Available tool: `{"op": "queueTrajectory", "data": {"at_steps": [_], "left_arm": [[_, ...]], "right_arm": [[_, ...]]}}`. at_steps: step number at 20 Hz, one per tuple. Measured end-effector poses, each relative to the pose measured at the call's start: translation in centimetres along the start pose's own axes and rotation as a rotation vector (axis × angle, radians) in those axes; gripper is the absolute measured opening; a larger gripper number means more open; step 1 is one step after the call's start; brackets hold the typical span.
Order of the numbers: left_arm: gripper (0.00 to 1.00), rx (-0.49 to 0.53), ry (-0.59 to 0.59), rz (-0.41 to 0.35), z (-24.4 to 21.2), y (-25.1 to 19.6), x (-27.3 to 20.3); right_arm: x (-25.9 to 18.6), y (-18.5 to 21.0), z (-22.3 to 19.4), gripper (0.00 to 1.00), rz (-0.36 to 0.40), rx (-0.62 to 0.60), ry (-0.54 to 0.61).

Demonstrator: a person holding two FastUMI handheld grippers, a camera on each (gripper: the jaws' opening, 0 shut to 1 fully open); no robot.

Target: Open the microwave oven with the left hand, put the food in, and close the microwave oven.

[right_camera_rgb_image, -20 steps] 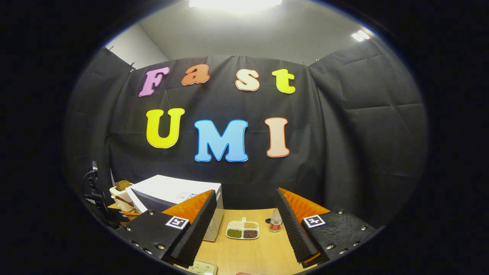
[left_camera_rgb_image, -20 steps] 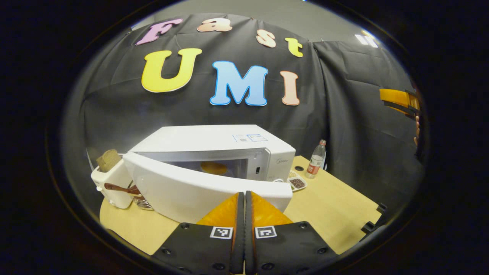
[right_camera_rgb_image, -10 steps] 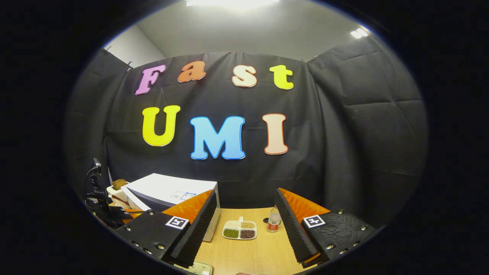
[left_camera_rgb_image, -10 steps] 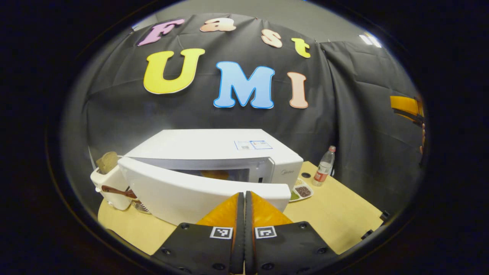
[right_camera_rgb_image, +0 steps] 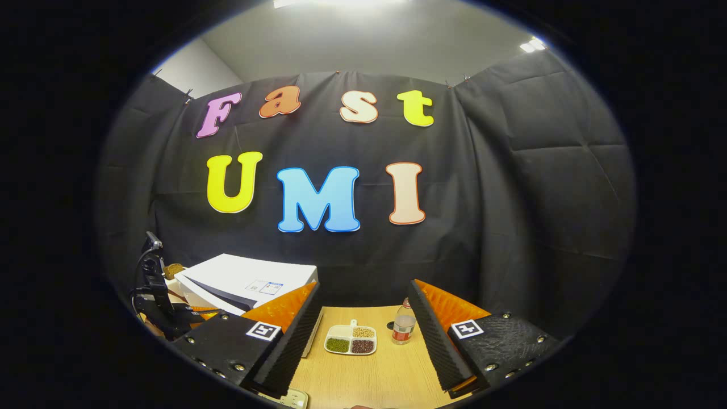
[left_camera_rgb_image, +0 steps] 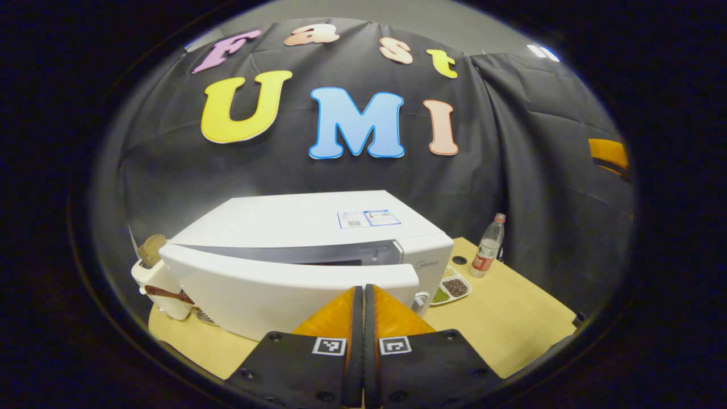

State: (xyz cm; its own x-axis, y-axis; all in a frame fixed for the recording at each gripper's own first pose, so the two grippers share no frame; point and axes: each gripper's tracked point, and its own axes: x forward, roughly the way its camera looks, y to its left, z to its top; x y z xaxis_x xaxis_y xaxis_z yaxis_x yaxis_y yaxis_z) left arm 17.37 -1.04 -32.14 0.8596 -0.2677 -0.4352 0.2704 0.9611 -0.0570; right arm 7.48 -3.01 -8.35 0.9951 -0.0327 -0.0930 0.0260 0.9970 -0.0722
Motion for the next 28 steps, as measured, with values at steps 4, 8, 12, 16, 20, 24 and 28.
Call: {"op": "queueTrajectory", "data": {"at_steps": [4,8,12,16,20,24,28], "left_arm": [[0.06,-0.023,0.011,0.021,-0.3,1.3,1.6],[0.07,-0.048,0.007,0.022,0.1,1.7,2.8],[0.07,-0.034,0.012,0.013,-0.1,1.3,3.5],[0.07,-0.047,0.015,0.006,-0.1,1.2,3.6],[0.07,-0.042,-0.001,0.007,0.3,1.5,4.5],[0.07,-0.018,0.025,-0.011,0.3,1.3,4.7],[0.07,-0.026,0.028,-0.018,0.2,1.3,4.9]], "right_arm": [[0.4,-0.4,-0.4,0.94,-0.012,0.017,0.011],[0.6,-1.1,-0.7,0.94,-0.038,0.019,0.010],[0.9,-1.5,-1.2,0.94,-0.052,0.014,0.020],[1.6,-1.4,-1.3,0.93,-0.052,0.006,0.017],[2.2,-1.2,-1.7,0.94,-0.044,0.002,0.030],[2.5,-1.5,-1.9,0.93,-0.052,0.005,0.034],[2.5,-1.2,-2.2,0.93,-0.048,0.014,0.045]]}}
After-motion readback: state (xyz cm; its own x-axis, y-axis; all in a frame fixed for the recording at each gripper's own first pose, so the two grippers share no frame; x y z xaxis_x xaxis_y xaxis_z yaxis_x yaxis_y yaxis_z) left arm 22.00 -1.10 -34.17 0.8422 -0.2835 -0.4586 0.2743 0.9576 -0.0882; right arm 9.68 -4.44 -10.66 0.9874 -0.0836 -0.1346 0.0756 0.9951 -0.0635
